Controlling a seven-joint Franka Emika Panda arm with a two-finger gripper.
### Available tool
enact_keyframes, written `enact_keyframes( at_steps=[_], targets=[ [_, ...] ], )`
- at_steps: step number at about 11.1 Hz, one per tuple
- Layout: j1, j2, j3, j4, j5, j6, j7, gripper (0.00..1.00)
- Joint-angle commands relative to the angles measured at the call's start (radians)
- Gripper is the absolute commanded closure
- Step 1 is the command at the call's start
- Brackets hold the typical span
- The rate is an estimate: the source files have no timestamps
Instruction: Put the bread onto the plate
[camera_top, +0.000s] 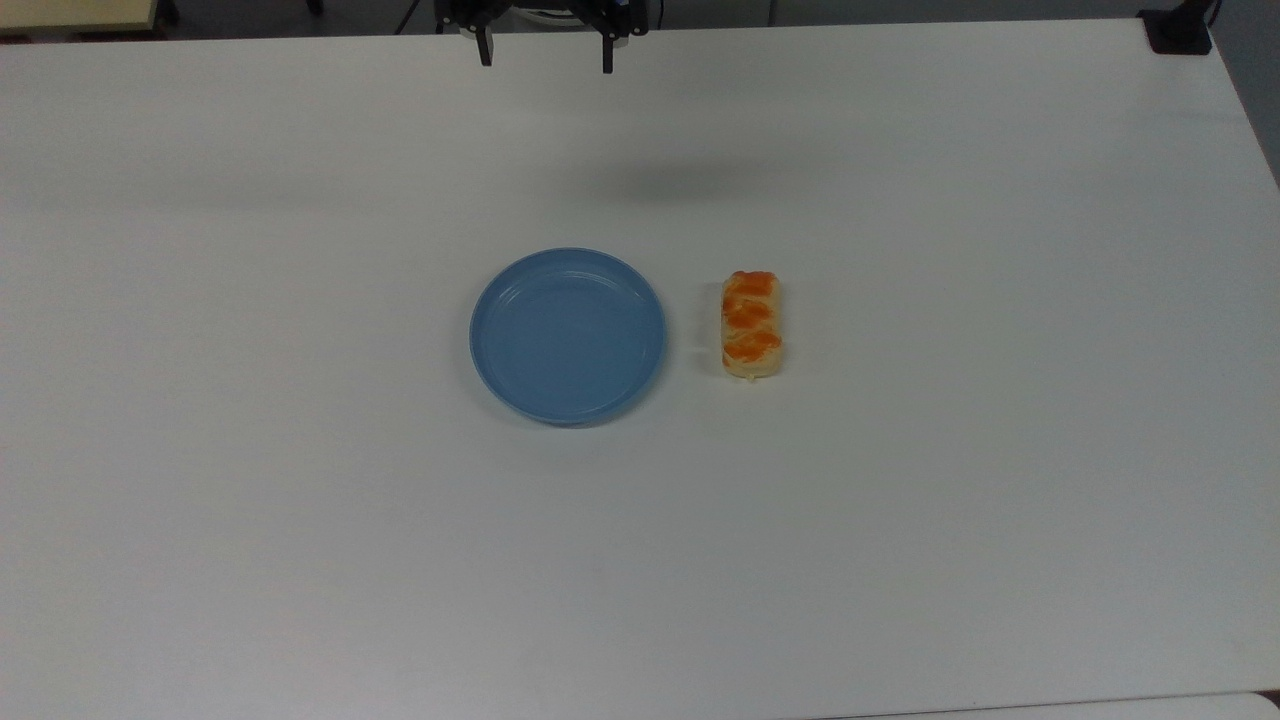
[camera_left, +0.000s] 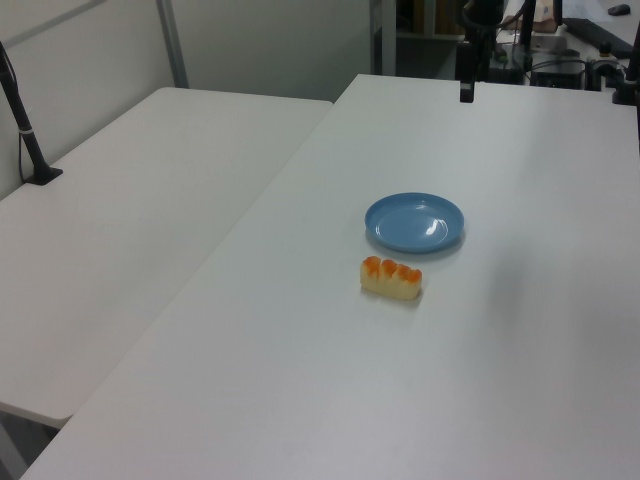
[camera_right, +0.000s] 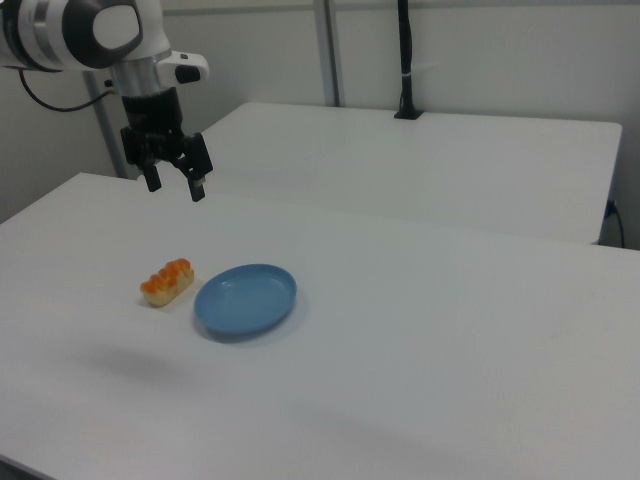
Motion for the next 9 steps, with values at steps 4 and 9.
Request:
enact_keyframes(
  at_steps=[4, 9],
  targets=[
    [0.012, -0.005, -0.004, -0.015, 0.009, -0.012, -0.019, 0.00],
    [0.015, 0.012, 0.001, -0.013, 0.010, 0.001, -0.017, 0.00]
  ],
)
